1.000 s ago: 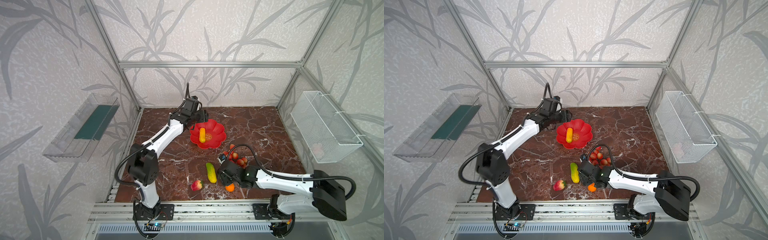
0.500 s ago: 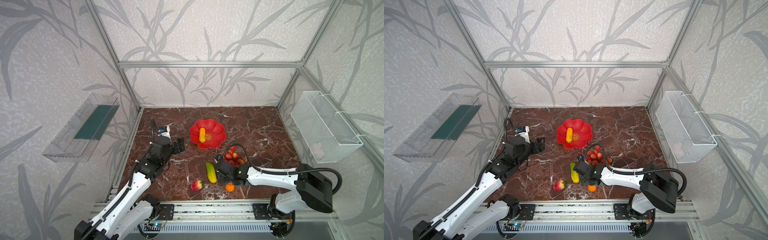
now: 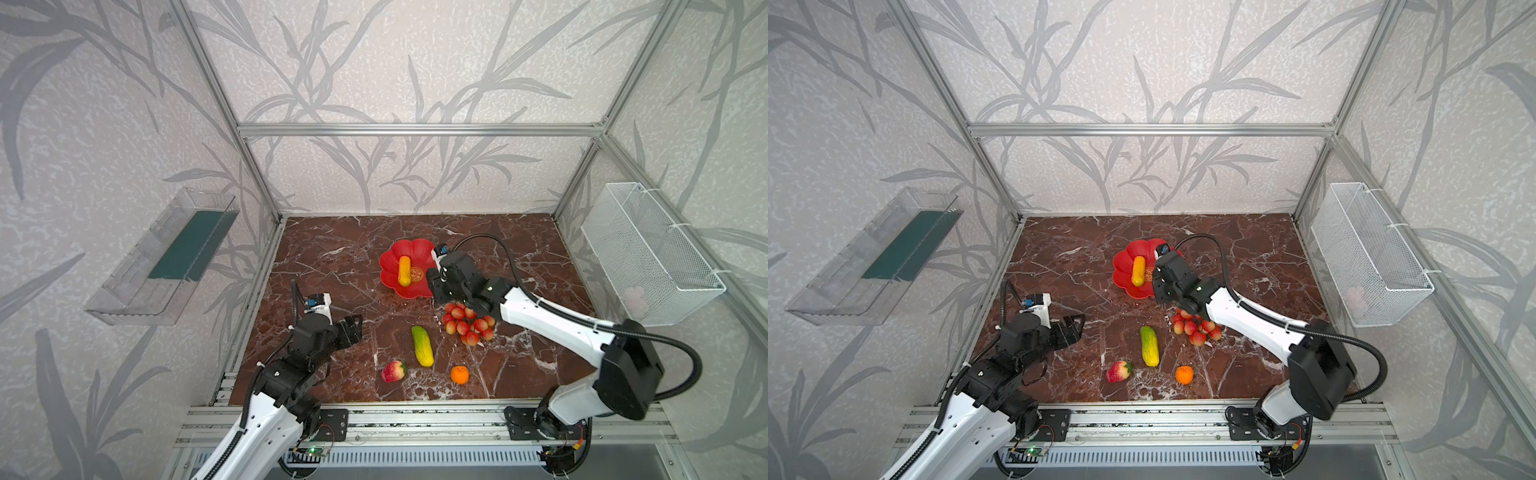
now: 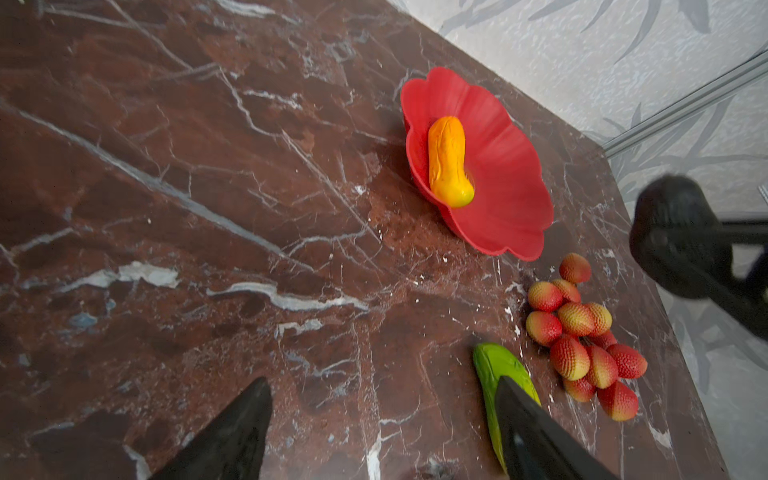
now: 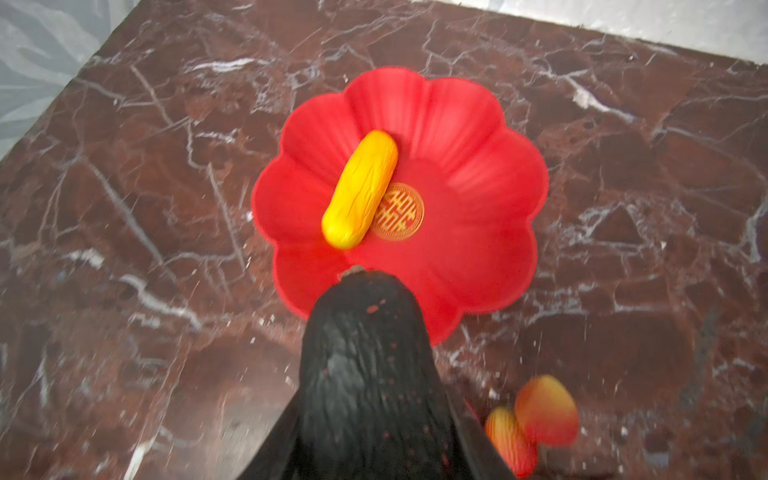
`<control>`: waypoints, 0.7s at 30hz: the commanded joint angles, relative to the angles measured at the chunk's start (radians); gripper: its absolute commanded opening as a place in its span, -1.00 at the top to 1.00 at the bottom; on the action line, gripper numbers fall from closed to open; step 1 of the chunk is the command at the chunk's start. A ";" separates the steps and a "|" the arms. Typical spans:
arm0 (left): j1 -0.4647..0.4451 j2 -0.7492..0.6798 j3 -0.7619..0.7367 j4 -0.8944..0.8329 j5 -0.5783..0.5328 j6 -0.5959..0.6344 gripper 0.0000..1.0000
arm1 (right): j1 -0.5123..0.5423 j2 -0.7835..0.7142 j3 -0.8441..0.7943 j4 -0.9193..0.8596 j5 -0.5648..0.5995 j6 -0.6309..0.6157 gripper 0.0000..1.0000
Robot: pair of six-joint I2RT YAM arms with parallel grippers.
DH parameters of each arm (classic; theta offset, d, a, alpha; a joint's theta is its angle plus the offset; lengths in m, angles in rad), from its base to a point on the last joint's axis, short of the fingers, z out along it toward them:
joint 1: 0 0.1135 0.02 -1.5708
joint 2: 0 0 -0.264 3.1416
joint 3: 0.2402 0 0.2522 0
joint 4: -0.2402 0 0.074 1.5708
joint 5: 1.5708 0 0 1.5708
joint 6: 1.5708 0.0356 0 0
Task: Place and organize the fake fruits in the fruit bowl
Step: 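Place avocado in red bowl with right gripper while left reaches for peach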
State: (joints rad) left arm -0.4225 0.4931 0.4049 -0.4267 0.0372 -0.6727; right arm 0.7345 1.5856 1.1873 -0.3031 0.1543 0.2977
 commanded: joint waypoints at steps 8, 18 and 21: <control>-0.004 -0.045 0.008 -0.077 0.082 -0.007 -0.66 | -0.102 0.485 0.406 -0.044 -0.074 -0.057 0.26; -0.045 -0.029 -0.021 -0.038 0.131 -0.006 -0.60 | -0.145 0.656 0.538 -0.080 -0.134 -0.012 -0.17; -0.087 0.005 -0.022 -0.024 0.120 0.008 -0.57 | -0.153 0.621 0.538 -0.082 -0.158 -0.019 -0.41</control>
State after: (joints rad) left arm -0.4824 0.4747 0.3969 -0.4614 0.1528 -0.6727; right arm 0.5900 2.2467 1.6878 -0.3672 0.0277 0.2764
